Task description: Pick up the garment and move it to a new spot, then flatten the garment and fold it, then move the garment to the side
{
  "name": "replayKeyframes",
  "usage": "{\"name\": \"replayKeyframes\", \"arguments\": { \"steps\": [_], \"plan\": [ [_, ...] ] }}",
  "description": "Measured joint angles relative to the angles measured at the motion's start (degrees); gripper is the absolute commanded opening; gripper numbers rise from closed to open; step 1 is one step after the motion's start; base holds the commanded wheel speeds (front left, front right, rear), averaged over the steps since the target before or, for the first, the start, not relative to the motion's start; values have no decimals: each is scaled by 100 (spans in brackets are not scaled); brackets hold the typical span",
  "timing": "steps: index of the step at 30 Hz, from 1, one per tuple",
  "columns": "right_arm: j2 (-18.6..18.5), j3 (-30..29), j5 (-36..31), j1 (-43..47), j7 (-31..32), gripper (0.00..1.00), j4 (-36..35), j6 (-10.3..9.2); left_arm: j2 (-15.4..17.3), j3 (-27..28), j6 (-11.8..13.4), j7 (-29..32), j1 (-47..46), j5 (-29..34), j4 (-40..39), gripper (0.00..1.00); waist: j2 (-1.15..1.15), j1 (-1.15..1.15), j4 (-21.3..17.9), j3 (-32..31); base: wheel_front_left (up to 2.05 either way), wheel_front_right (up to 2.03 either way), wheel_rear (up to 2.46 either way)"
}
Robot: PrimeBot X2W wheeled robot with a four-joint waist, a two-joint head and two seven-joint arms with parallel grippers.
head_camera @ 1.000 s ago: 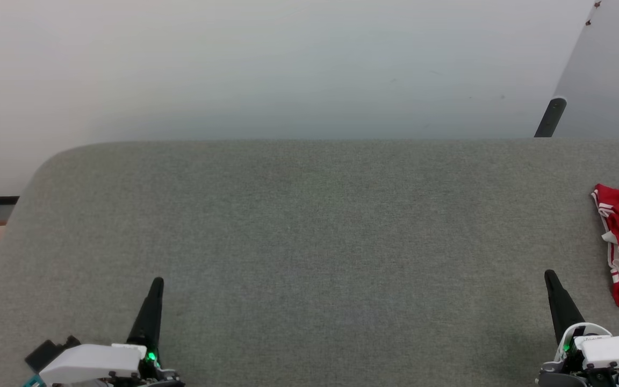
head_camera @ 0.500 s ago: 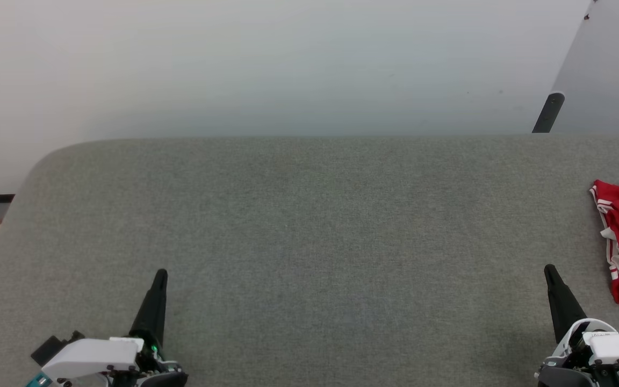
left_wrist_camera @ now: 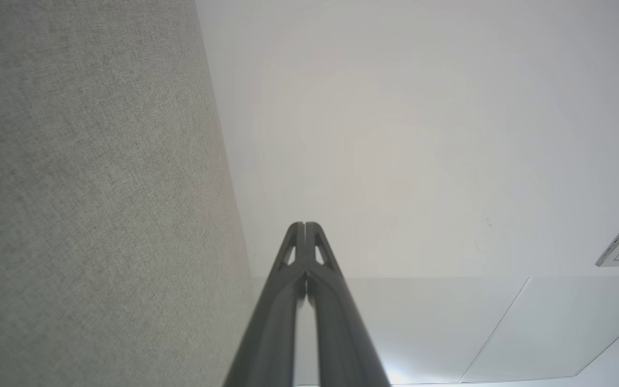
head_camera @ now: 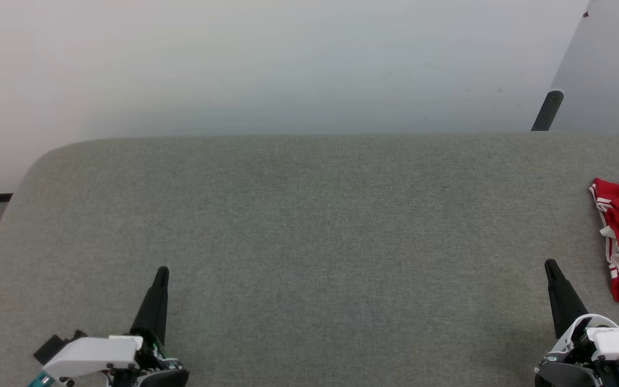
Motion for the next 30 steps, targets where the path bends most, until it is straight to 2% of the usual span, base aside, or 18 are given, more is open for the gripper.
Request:
{"name": "replayKeyframes", "arguments": {
  "steps": [30],
  "plan": [
    [1,0,0,0,0,0,0,0,0,-2,0,0,-1,0,-2,0,0,0,0,0,0,0,0]
  ]
}}
